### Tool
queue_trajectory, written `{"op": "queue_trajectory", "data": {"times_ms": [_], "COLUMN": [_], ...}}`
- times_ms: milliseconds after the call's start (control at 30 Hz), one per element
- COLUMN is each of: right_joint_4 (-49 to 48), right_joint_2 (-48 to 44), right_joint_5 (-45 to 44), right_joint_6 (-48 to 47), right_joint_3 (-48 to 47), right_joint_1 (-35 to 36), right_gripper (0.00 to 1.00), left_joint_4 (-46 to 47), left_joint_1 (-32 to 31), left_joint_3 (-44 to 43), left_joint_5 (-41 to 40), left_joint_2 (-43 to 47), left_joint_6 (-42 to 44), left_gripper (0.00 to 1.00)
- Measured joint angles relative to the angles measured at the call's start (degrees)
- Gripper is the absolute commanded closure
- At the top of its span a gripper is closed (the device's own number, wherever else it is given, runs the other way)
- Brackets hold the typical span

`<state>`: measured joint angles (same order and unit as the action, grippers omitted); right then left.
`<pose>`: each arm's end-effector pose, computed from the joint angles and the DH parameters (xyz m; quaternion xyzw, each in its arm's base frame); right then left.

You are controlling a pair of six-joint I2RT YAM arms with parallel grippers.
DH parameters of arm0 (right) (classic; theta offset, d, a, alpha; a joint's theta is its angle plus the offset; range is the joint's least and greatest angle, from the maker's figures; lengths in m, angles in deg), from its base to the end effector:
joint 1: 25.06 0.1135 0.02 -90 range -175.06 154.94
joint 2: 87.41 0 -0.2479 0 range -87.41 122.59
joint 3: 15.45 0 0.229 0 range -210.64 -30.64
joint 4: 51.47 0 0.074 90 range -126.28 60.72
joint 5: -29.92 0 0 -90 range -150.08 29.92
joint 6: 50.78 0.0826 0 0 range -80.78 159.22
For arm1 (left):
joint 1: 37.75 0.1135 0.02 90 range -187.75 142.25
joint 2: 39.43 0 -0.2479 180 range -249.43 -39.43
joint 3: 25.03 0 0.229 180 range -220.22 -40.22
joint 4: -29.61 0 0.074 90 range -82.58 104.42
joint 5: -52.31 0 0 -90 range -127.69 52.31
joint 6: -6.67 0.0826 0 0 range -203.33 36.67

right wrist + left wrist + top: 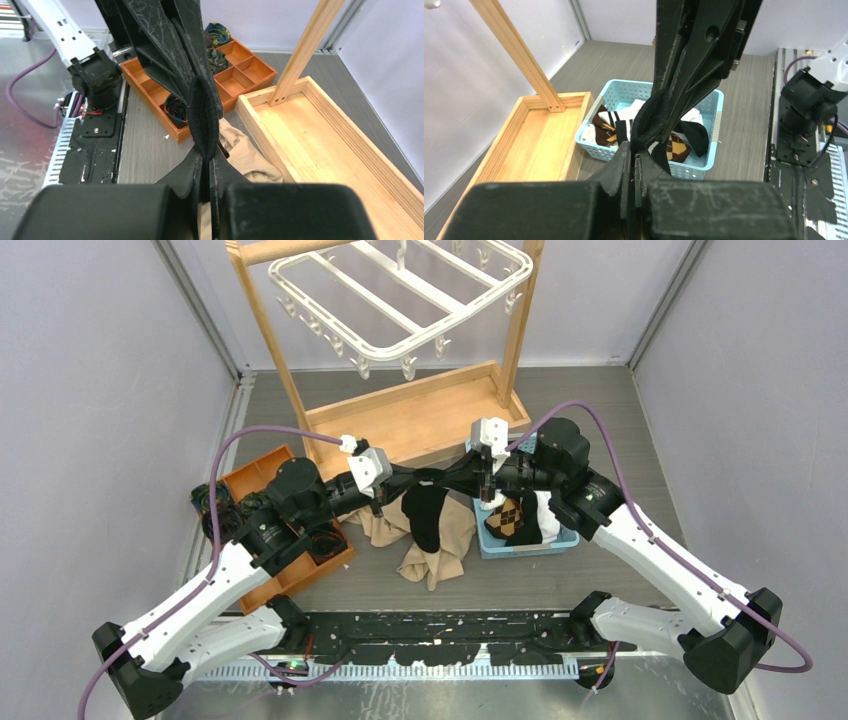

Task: Clip the socks to the hanger
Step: Pick up the sock from the bin.

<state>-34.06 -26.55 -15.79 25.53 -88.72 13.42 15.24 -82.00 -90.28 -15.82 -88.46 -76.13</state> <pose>0.1642 0.2042 0.3676 -0.5290 0.5014 0.4058 0.5515 0.1418 -0.1811 0.3695 0.4192 0.5561 -0.3492 0.6269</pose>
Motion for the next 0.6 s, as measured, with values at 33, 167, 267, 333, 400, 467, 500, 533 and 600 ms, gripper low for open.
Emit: {"op": "queue_trajectory", "data": {"times_ms": [33,167,267,333,400,467,500,533,600], "right_joint_4": [0.0,0.2,0.6,0.7,0.9,0.9,0.9,1.0,1.3], "right_joint_2": [0.0,0.0,0.0,0.0,0.0,0.0,0.0,0.0,0.0], "right_joint_5": [-0.9,-4.0,-5.3,-5.7,-5.9,-5.9,-5.9,-5.8,-5.7], "right_joint_6": [0.0,-0.2,-0.2,-0.2,-0.1,-0.2,-0.2,-0.2,-0.3], "right_joint_3": [0.0,0.0,-0.4,-0.6,-0.8,-0.9,-1.0,-1.1,-1.4], "right_joint_1": [0.0,0.1,0.0,0.0,0.1,0.1,0.1,0.1,0.1], "right_gripper": [0.97,0.98,0.98,0.98,0.98,0.98,0.98,0.98,0.97], "left_joint_4": [0.6,4.3,7.8,9.6,10.2,11.0,11.4,11.9,12.9], "left_joint_1": [0.0,0.0,0.0,0.0,0.0,0.0,0.0,0.0,0.0], "left_joint_3": [0.3,2.9,6.0,8.4,9.1,9.1,9.1,9.1,9.1], "left_joint_5": [-0.7,-2.6,-2.6,-2.2,-1.7,-1.3,-1.2,-1.2,-1.2], "left_joint_2": [0.0,0.2,1.3,2.6,3.2,3.4,3.4,3.3,3.2], "left_joint_6": [-0.7,-2.6,-2.8,-2.9,-2.9,-2.9,-2.9,-2.9,-3.0], "left_gripper": [0.92,0.66,0.55,0.55,0.55,0.56,0.57,0.58,0.63]}}
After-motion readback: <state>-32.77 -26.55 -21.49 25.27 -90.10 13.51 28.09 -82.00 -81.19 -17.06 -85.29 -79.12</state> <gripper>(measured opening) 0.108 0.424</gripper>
